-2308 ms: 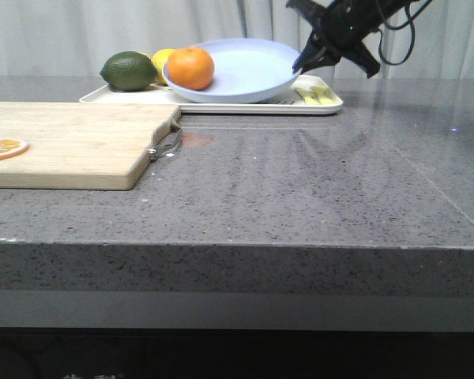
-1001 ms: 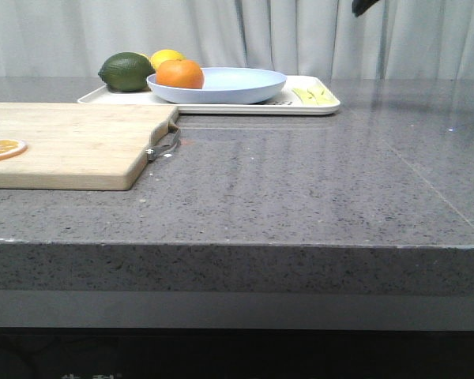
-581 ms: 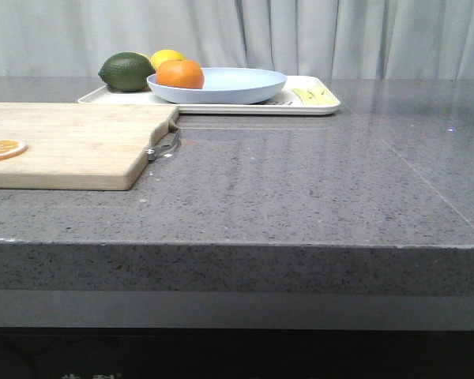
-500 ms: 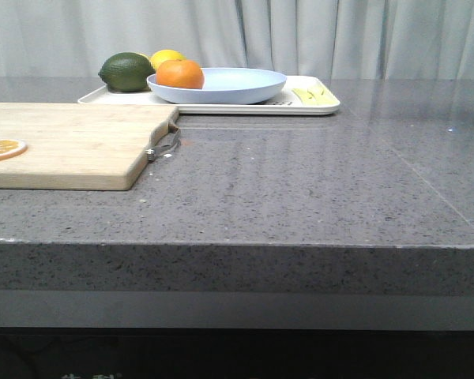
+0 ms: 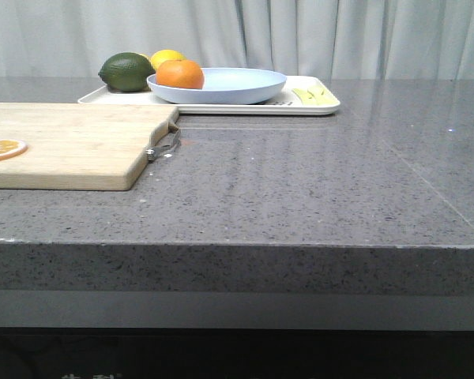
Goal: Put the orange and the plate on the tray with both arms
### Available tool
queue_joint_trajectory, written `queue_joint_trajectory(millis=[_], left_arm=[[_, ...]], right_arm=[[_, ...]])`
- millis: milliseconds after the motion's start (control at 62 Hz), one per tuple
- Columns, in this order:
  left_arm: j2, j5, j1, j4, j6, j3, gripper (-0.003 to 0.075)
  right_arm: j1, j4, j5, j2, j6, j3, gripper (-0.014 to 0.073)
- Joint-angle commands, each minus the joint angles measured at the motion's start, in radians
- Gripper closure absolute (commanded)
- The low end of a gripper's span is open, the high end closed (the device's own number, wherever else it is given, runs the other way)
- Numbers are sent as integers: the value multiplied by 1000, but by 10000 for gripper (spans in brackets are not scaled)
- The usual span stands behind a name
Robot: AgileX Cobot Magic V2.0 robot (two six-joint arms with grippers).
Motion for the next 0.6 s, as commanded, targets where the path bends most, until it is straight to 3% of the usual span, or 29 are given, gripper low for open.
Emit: queue_joint_trajectory(millis=[0,387,581], left_arm=[[9,-82,2,-2,-9,-29,738],[9,-82,2,-2,-9,-29,738],[9,-82,2,-2,-9,-29,738]], right_arm=[[-3,-12,-136,-144,-20,140,664],[-3,-12,-679,-654,-20,762,664],[-3,-12,-806,-889,-20,951,664]])
